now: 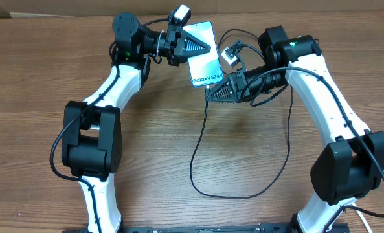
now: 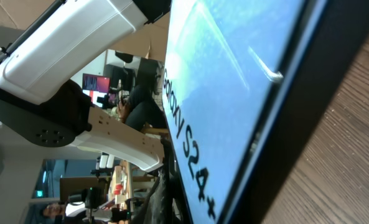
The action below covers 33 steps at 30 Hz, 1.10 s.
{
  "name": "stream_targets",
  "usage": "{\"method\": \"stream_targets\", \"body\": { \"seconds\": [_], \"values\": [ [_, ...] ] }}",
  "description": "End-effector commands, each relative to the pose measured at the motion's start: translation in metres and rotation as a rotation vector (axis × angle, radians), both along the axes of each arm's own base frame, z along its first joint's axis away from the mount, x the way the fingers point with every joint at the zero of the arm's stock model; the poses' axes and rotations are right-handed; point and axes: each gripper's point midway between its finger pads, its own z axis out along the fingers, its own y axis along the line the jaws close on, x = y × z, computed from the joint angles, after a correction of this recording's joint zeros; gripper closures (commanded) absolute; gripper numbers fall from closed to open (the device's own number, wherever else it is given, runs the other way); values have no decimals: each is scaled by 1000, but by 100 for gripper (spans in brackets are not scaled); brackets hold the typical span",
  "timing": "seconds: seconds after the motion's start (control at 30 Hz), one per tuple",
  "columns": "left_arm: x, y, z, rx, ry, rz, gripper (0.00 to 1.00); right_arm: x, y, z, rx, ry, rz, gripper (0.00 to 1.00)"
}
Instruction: Plug charger to phone and switch on socket
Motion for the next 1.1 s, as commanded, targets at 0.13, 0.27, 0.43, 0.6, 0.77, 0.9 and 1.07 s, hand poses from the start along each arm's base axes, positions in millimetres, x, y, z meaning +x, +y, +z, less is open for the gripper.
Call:
{"method": "stream_targets", "body": {
  "seconds": [0.13,0.27,0.43,0.6,0.77,0.9,1.07],
  "values": [
    [-6,-5,12,-5,-58,-31,96,3,-6,12,-12,-28,-25,96],
    [-6,-5,12,-5,-58,-31,96,3,-5,12,-10,-28,-25,96],
    [-6,-5,12,-3,-47,-31,96,3,-4,13,-10,-17,-28,96],
    [-6,-5,13,-3,-44,-31,96,3,-4,13,-10,-14,-29,96],
    [-6,-5,12,-3,-45,-31,96,2,-3,13,-11,-7,-27,96],
    [-6,-5,12,-3,-44,-31,96,0,0,13,-11,-7,-17,96],
    [-6,-5,12,-3,-44,-31,96,2,3,13,-11,-3,-21,96]
  ]
}}
